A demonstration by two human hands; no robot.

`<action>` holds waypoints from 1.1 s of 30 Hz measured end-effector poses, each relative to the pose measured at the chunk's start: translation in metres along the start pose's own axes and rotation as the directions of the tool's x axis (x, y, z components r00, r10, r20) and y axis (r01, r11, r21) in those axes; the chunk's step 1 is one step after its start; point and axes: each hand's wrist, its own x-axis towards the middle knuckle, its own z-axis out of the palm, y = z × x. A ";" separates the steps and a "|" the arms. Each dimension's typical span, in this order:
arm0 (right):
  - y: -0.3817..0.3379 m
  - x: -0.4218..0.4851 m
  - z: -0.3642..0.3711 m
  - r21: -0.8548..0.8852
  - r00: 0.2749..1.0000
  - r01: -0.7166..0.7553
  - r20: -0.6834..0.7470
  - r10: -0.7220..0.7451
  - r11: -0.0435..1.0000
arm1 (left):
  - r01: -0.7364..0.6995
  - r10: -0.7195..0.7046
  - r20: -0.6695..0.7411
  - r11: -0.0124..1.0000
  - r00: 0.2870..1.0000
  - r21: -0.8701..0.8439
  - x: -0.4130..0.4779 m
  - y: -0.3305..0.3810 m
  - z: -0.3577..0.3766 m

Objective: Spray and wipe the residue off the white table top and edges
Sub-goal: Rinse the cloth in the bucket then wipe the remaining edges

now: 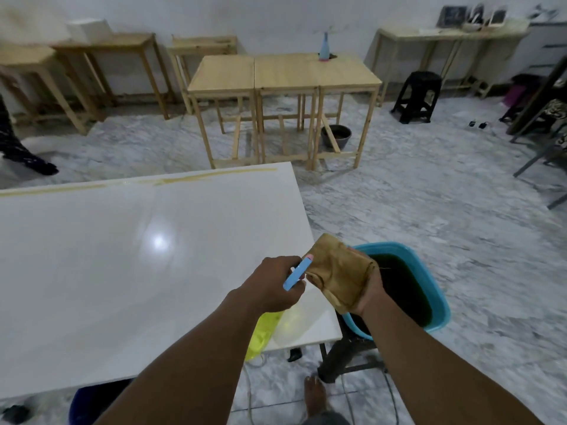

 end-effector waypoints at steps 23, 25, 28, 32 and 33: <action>-0.145 0.355 0.202 -0.872 0.921 0.279 0.125 -0.368 0.401 | 0.032 -0.083 -0.614 0.995 0.785 -0.093 0.293 -0.079 -0.090; -0.135 0.405 0.216 -0.901 0.870 0.361 0.233 -0.435 0.240 | 0.042 -0.095 -0.654 0.994 0.750 -0.096 0.314 -0.092 -0.089; -0.101 0.461 0.218 -0.932 0.894 0.364 0.350 -0.278 -0.005 | 0.042 -0.085 -0.691 0.996 0.718 -0.079 0.330 -0.103 -0.090; -0.061 0.511 0.209 -0.867 0.843 0.309 0.440 -0.309 -0.390 | 0.039 -0.130 -0.696 0.989 0.706 -0.146 0.358 -0.124 -0.093; -0.056 0.515 0.208 -0.856 0.827 0.304 0.455 -0.331 -0.417 | 0.036 -0.131 -0.697 0.988 0.705 -0.149 0.363 -0.129 -0.093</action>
